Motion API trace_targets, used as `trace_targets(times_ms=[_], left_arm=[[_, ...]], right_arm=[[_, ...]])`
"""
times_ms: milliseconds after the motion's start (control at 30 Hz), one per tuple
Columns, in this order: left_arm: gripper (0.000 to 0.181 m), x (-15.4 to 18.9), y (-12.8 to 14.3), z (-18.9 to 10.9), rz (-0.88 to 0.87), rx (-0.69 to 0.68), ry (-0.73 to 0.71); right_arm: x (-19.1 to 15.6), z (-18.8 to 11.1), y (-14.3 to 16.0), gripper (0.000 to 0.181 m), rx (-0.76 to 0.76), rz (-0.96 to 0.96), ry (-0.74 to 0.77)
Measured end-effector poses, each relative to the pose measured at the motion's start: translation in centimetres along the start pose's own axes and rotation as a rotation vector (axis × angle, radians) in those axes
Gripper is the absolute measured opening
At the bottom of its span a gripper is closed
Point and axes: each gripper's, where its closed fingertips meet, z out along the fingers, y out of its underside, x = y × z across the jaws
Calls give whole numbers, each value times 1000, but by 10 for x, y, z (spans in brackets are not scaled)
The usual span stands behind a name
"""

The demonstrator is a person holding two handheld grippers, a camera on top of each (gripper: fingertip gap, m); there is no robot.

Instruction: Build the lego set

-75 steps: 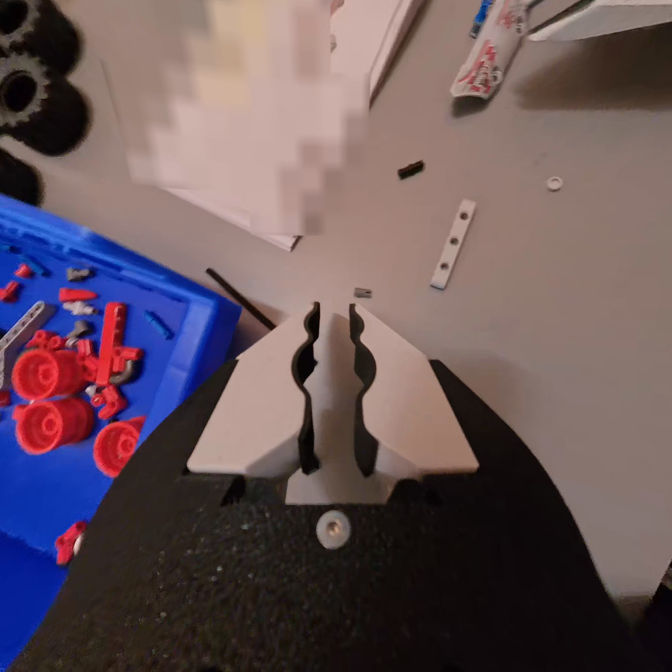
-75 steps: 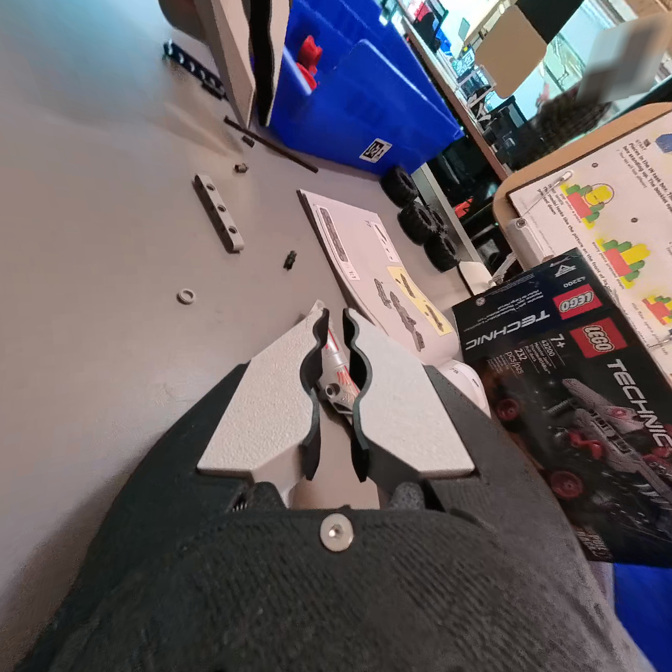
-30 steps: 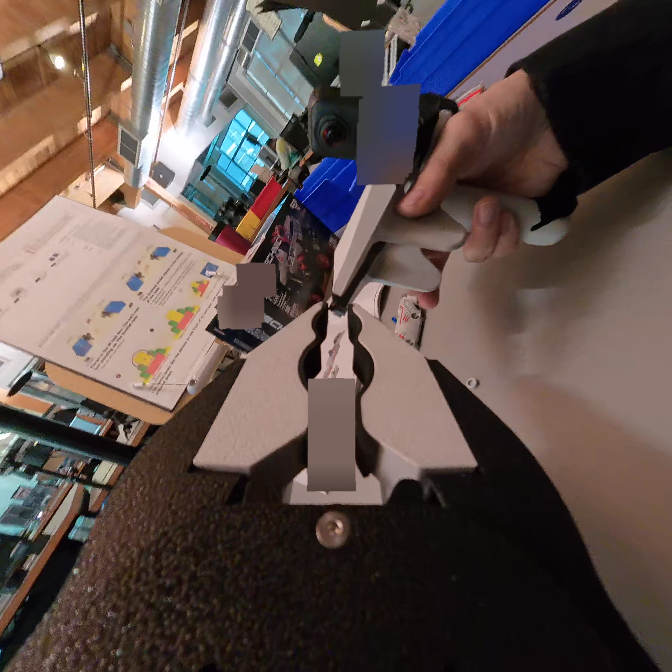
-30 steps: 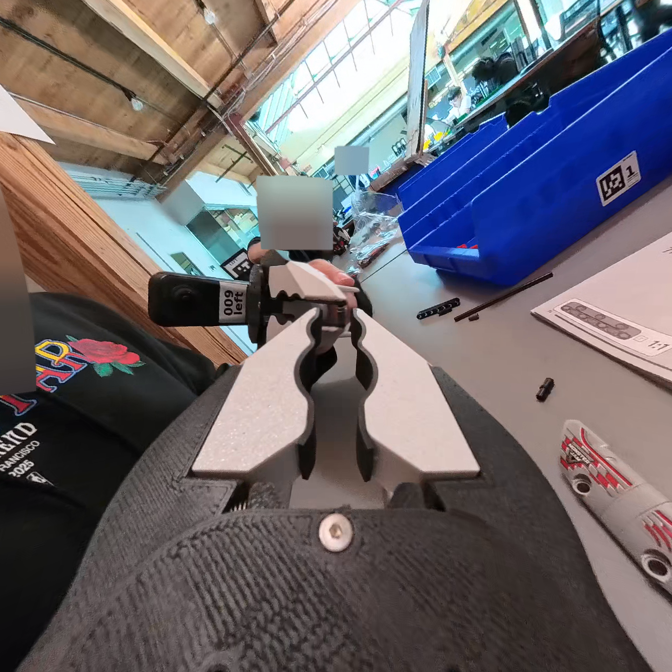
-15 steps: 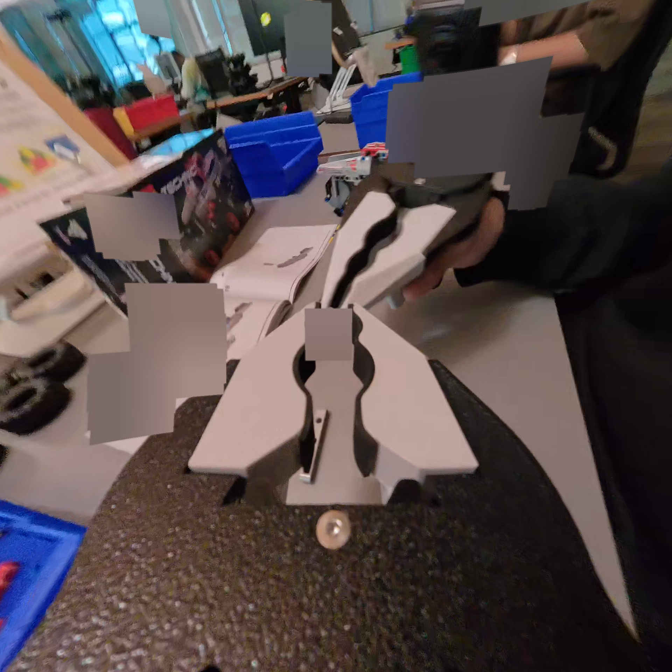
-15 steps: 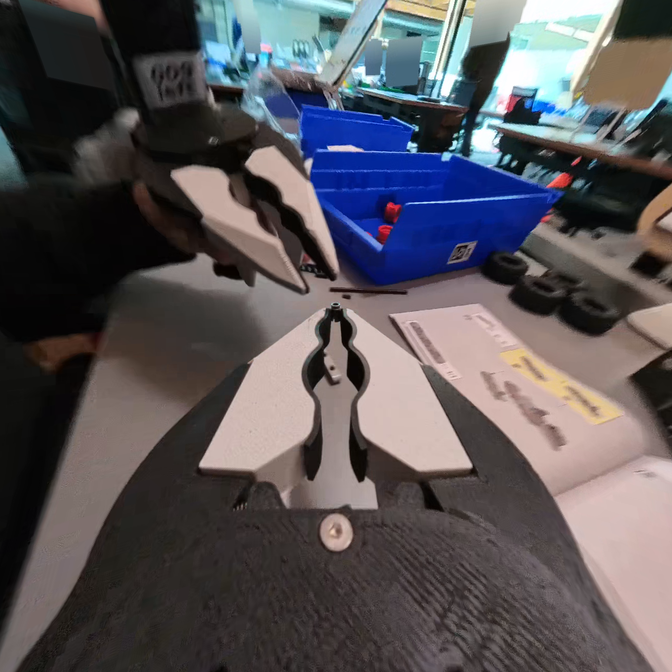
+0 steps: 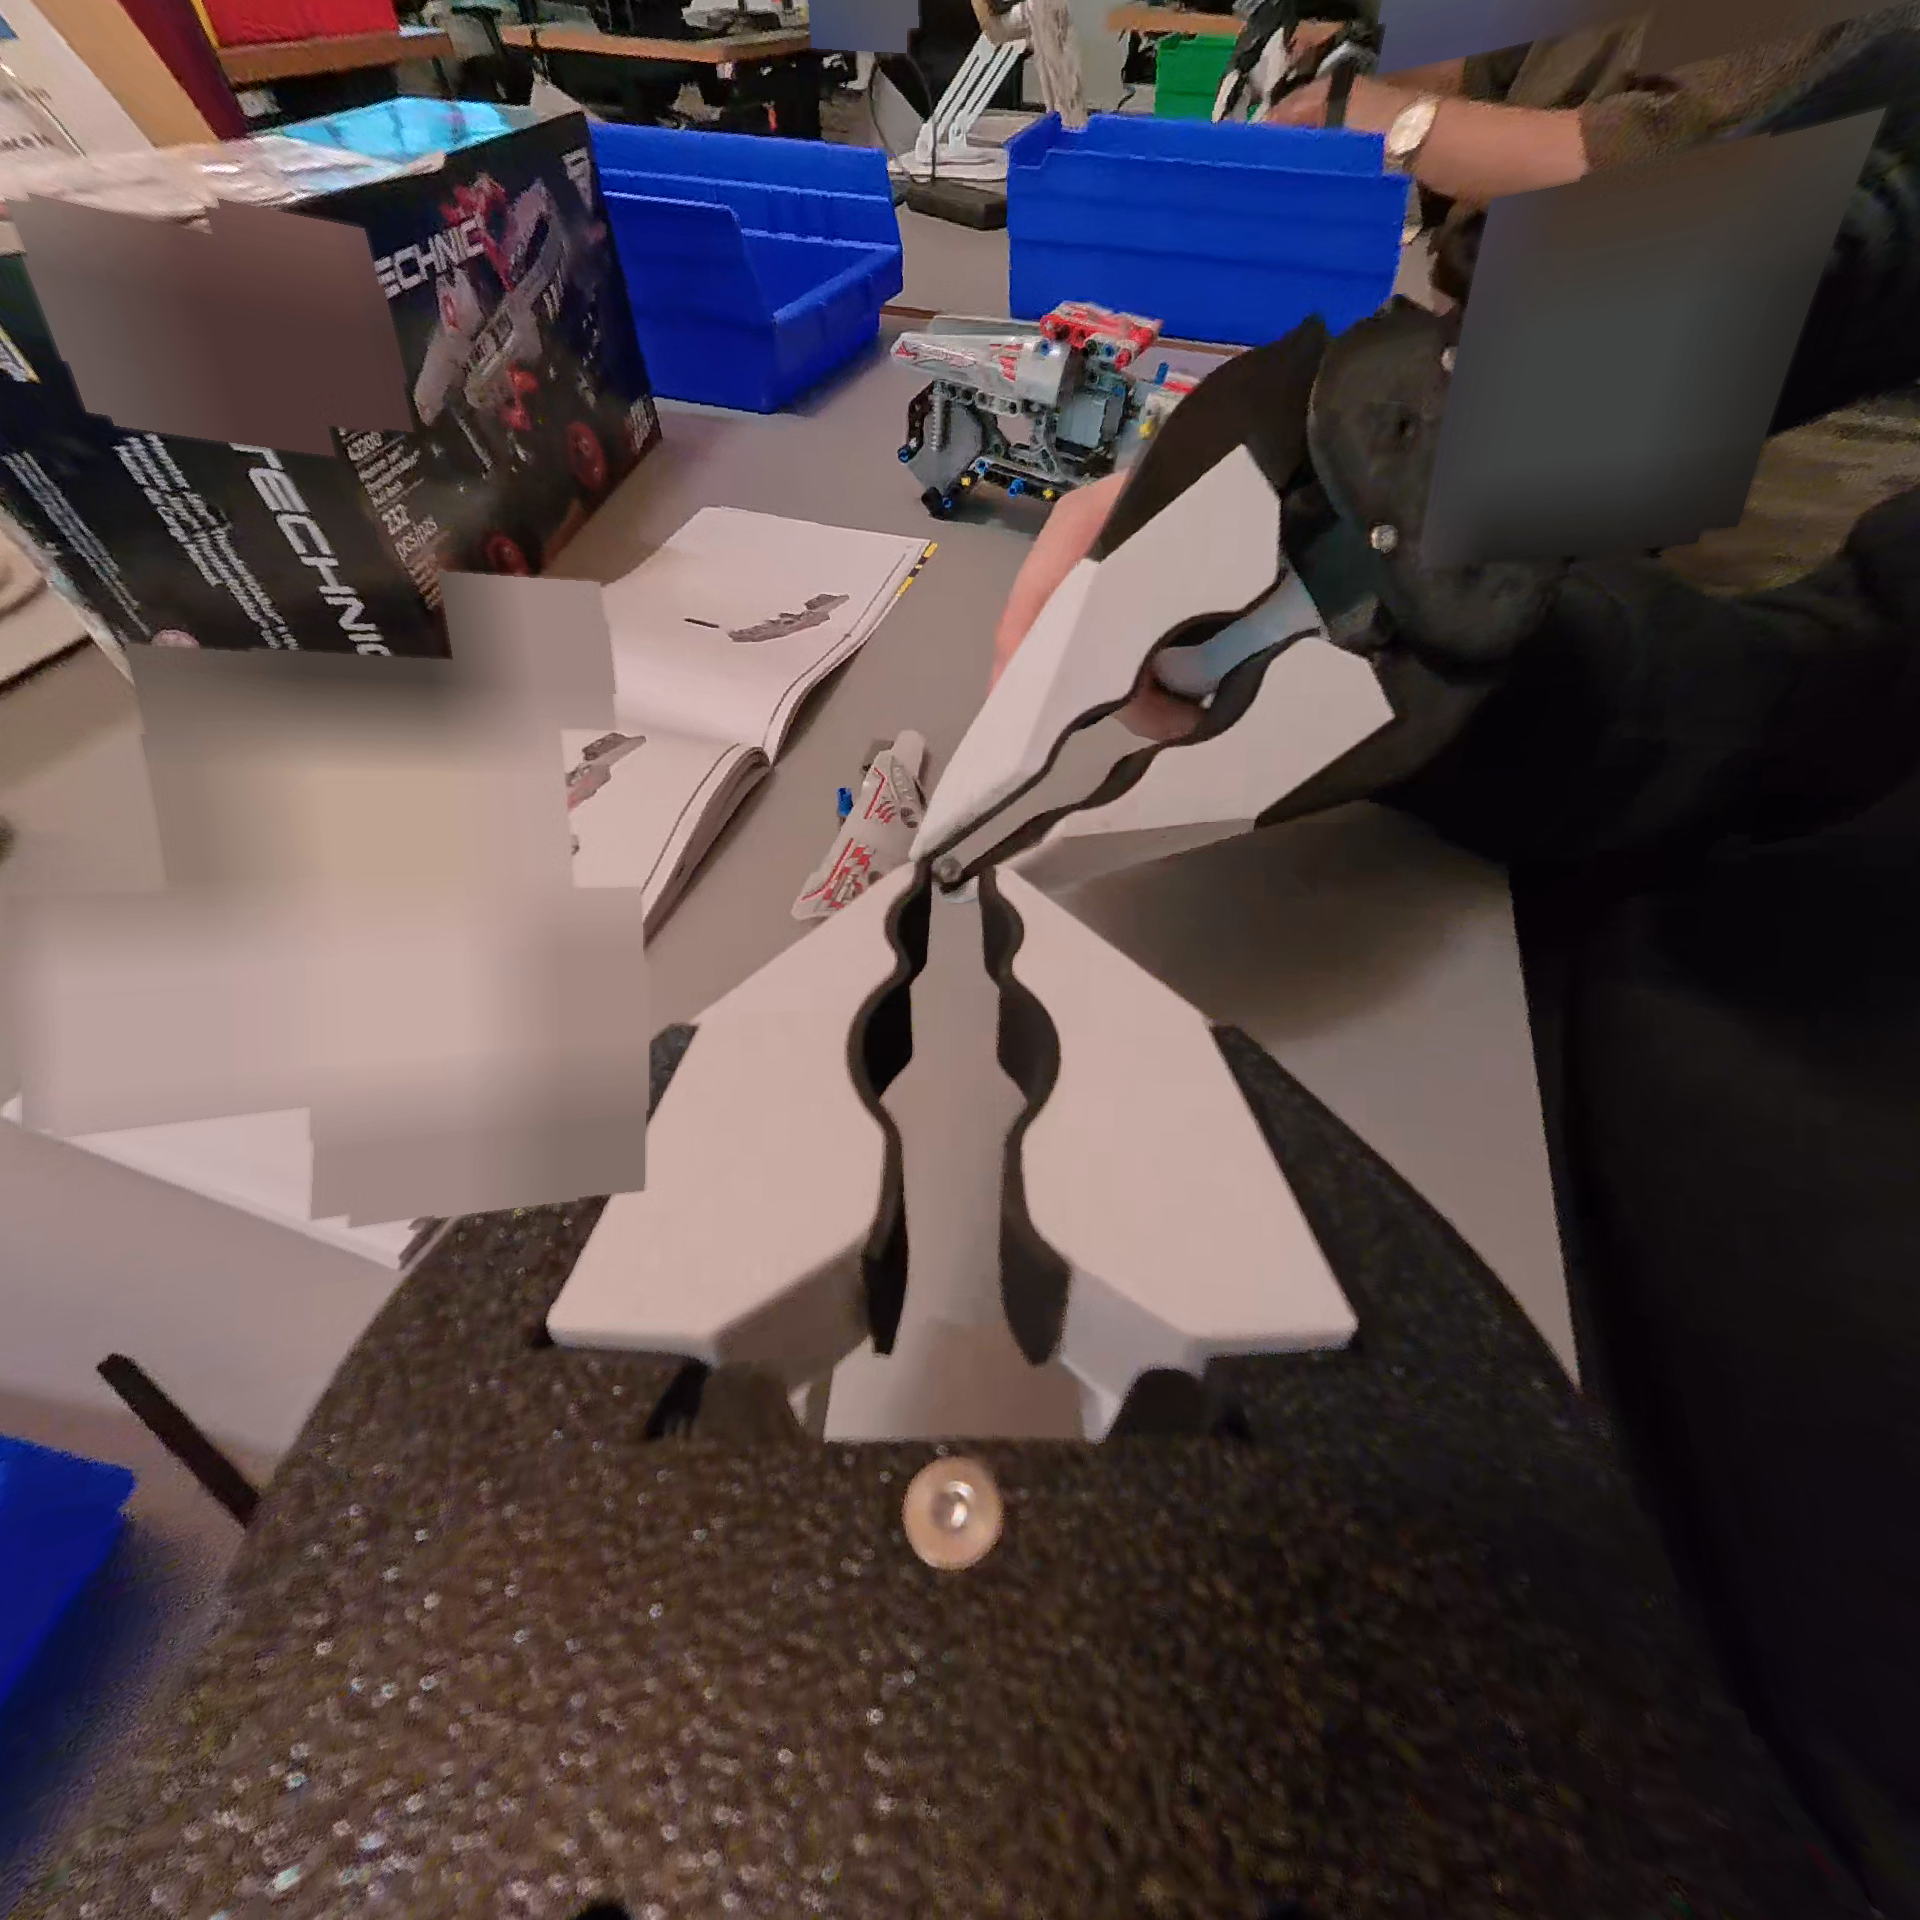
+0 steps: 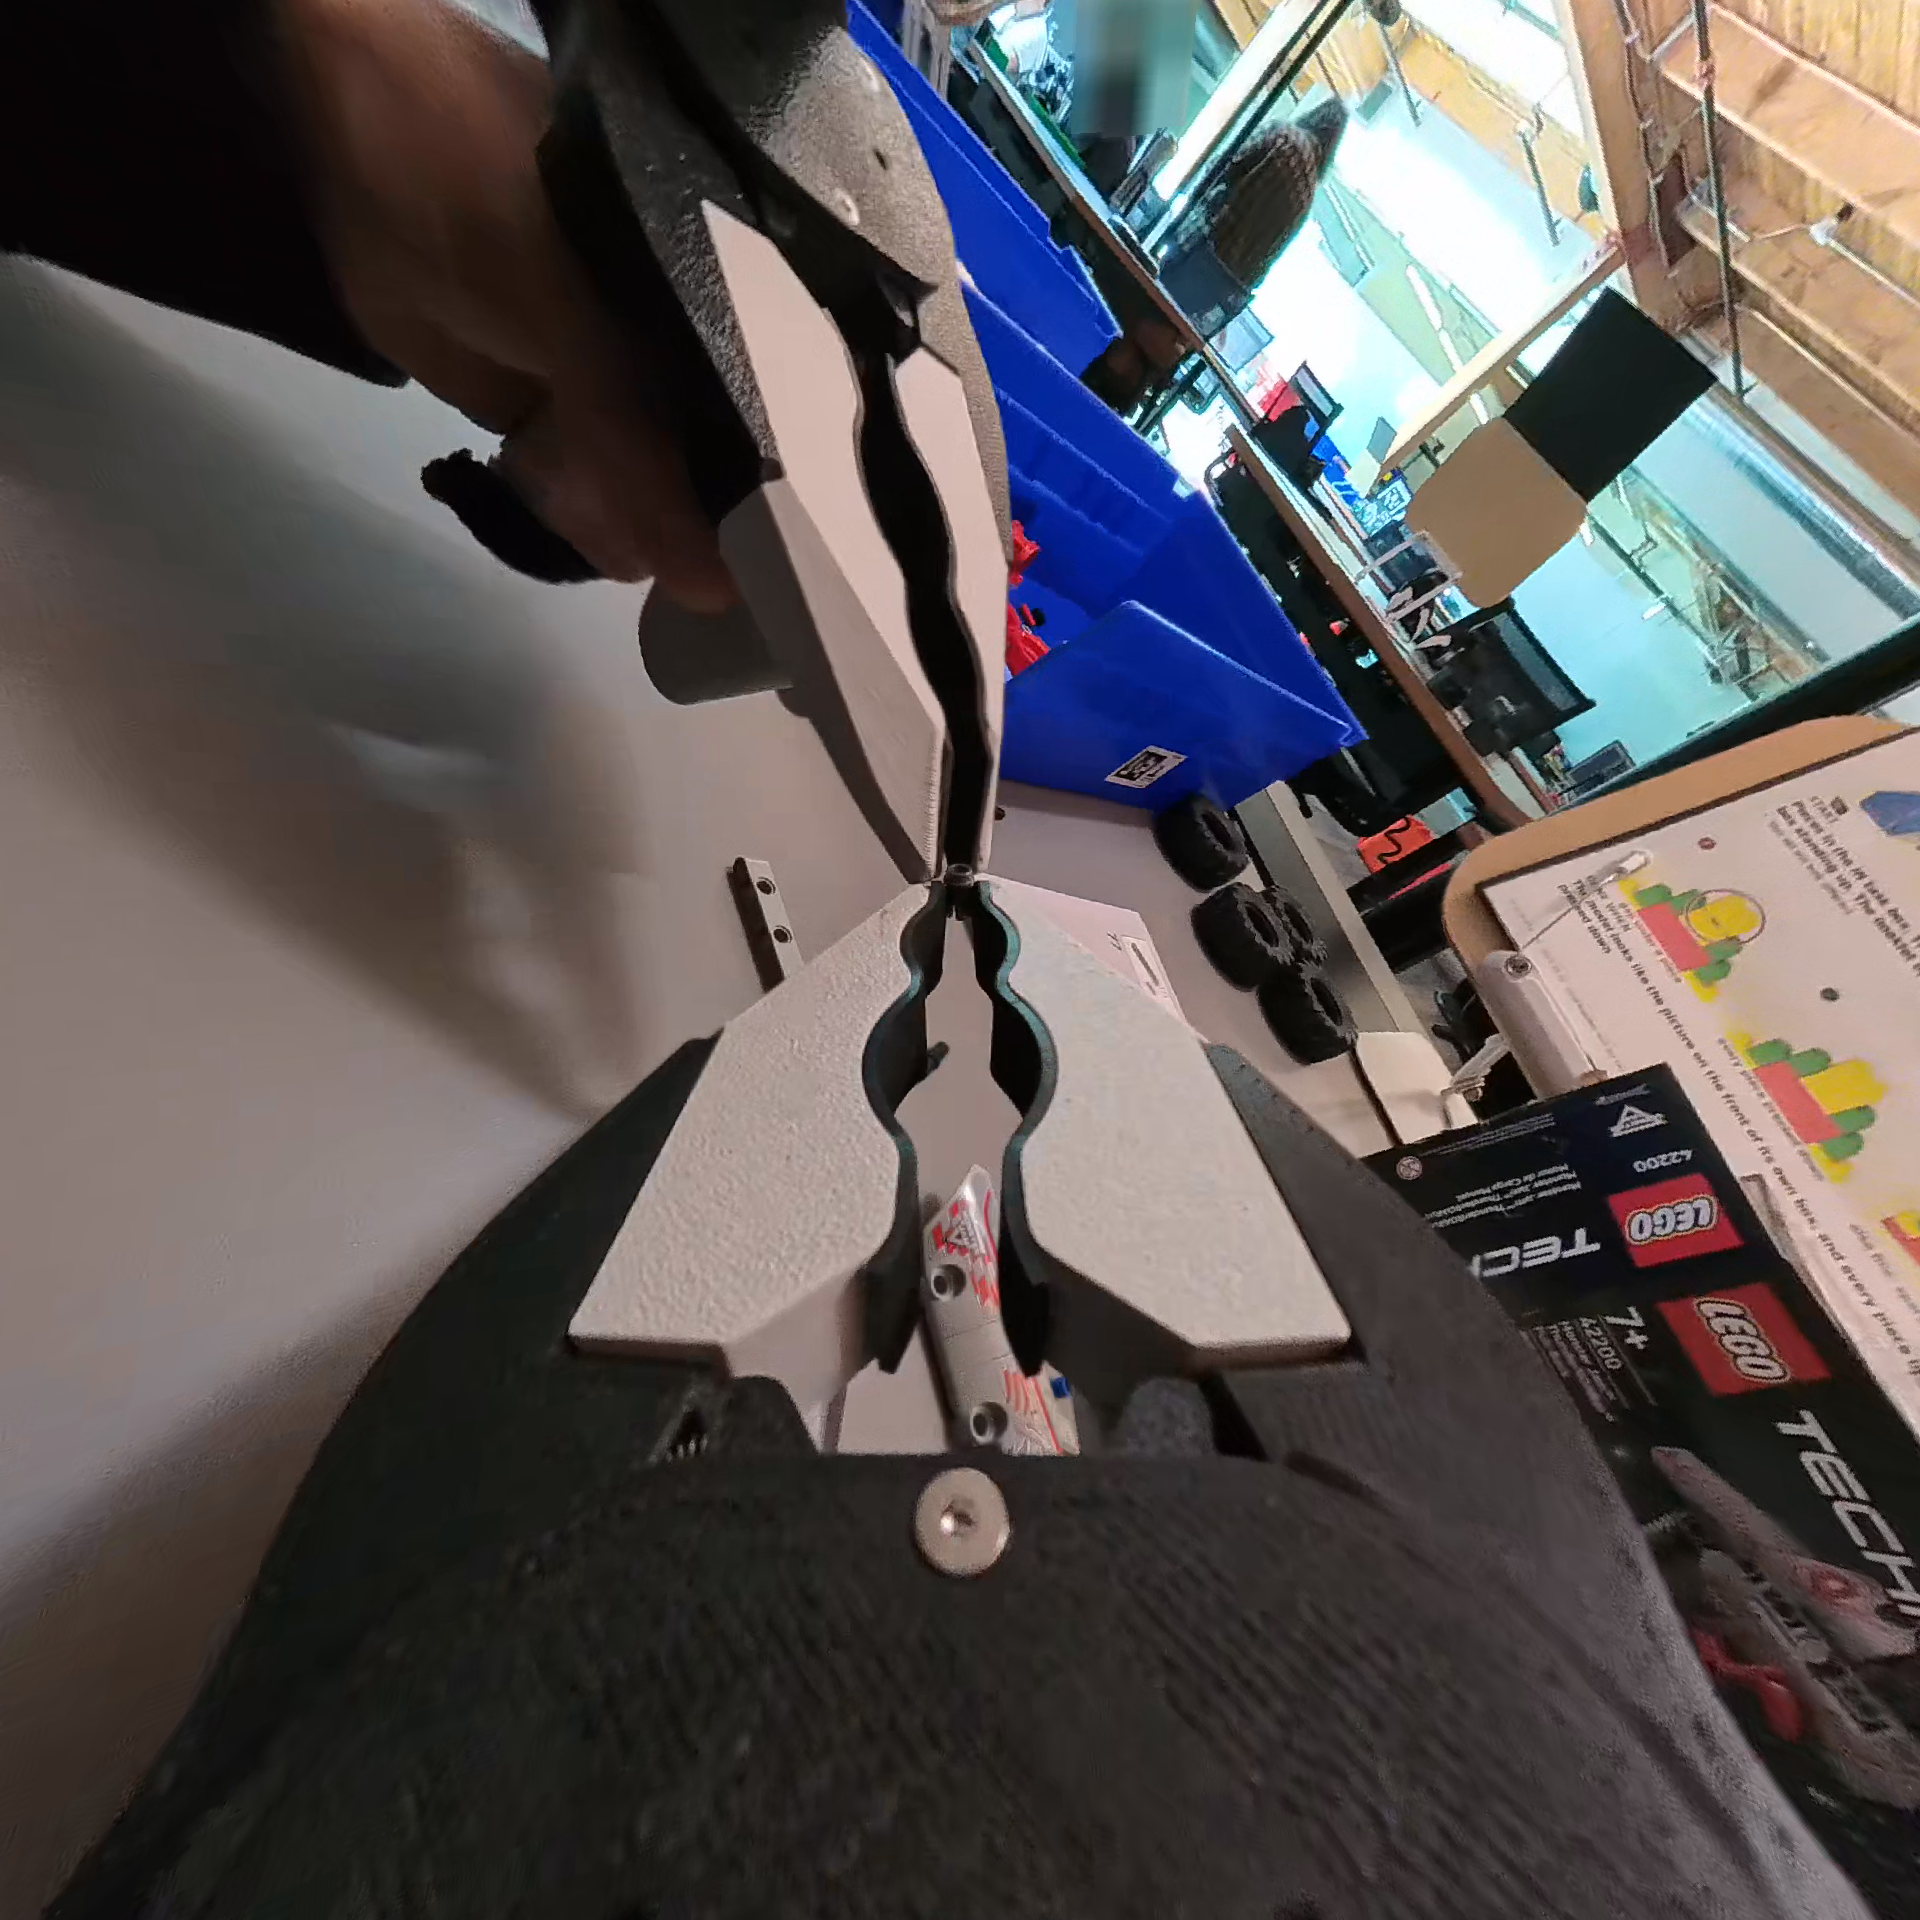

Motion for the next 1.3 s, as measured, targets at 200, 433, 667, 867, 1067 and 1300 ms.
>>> trace_targets(times_ms=[200, 433, 667, 867, 1067, 1300], left_arm=[[6, -2, 2, -1, -42, 1, 16], [2, -22, -14, -8, -97, 59, -37], [2, -23, -14, -8, -95, 67, -41], [2, -18, -6, -3, -111, 57, -20], [2, -18, -3, -1, -93, 37, -26], [2, -21, -2, -4, -106, 42, -31]], right_arm=[[-3, 8, 1, 2, -28, -81, -7], [19, 21, -8, 2, -1, -90, 9], [18, 22, -7, 3, 26, -31, 17], [11, 19, 0, 3, 24, 6, 17], [9, 19, 2, 3, 28, 9, 21], [10, 17, 7, 0, 24, 20, 32]])
